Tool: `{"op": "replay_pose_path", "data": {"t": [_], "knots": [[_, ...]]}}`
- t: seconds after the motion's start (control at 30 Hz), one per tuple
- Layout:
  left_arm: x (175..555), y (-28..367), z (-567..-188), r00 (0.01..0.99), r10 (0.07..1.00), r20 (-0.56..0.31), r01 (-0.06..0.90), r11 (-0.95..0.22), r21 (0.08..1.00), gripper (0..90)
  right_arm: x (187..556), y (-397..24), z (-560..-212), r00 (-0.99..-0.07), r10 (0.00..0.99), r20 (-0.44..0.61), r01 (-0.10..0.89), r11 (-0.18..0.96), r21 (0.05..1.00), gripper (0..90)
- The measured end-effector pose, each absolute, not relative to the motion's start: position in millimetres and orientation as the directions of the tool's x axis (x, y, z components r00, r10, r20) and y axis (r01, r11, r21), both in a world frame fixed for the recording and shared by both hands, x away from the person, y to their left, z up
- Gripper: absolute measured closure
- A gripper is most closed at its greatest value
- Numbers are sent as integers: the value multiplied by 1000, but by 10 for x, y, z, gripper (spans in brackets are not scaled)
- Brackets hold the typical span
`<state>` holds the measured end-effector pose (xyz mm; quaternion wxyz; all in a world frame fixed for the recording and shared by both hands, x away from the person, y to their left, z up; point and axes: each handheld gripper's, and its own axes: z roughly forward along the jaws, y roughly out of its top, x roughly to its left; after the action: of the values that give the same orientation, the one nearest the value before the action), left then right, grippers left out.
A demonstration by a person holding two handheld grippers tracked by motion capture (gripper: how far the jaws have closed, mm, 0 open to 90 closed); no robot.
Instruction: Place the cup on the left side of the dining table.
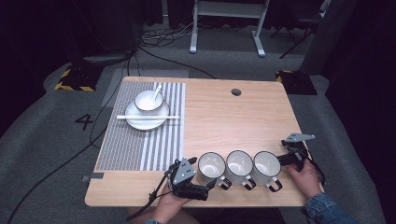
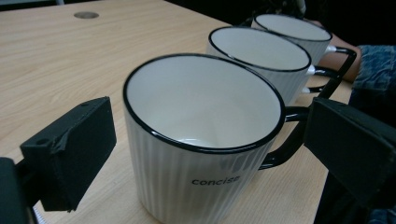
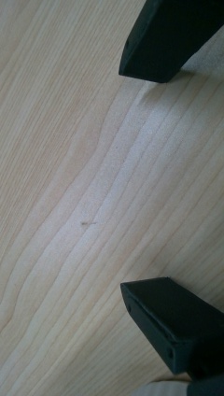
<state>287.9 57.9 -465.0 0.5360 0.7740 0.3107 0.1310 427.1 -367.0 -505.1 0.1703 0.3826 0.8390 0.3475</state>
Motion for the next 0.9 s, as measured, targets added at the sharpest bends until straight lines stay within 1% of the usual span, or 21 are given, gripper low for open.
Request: {"op": "replay_pose_path", "data": {"t": [0.17, 0.2, 0.33, 0.47, 0.5, 0.57, 0.63, 0.67, 0.73, 0.9], "knots": [[2932, 480, -4731, 759, 641, -118, 364, -267, 892, 11, 4271, -3670, -5051, -649, 761, -20, 524, 465, 714, 3], [2937, 465, -4744, 757, 641, -130, 374, -261, 890, 11, 4271, -3670, -5051, -649, 761, -20, 524, 465, 714, 3], [2975, 410, -4791, 750, 653, -108, 384, -296, 875, 8, 4270, -3670, -5052, -648, 761, -20, 523, 465, 714, 3], [3011, 397, -4823, 754, 642, -136, 400, -286, 870, 0, 4270, -3669, -5051, -648, 761, -20, 524, 465, 713, 3], [3013, 400, -4822, 757, 642, -120, 392, -299, 870, 0, 4270, -3669, -5051, -648, 761, -20, 524, 465, 713, 3], [3007, 395, -4825, 758, 641, -120, 397, -307, 865, 0, 4270, -3670, -5051, -648, 761, -21, 524, 465, 714, 3], [3007, 383, -4836, 762, 639, -106, 404, -340, 849, 0, 4269, -3669, -5051, -648, 762, -21, 524, 465, 713, 3], [3007, 365, -4852, 761, 644, -78, 400, -372, 838, 0, 4269, -3669, -5051, -648, 762, -20, 524, 464, 714, 3], [3010, 338, -4875, 755, 653, -59, 402, -390, 829, 0, 4269, -3669, -5051, -648, 762, -21, 524, 465, 714, 3], [3046, 258, -4920, 727, 683, -75, 431, -369, 823, 16, 4269, -3669, -5051, -648, 762, -21, 524, 465, 713, 3]]}}
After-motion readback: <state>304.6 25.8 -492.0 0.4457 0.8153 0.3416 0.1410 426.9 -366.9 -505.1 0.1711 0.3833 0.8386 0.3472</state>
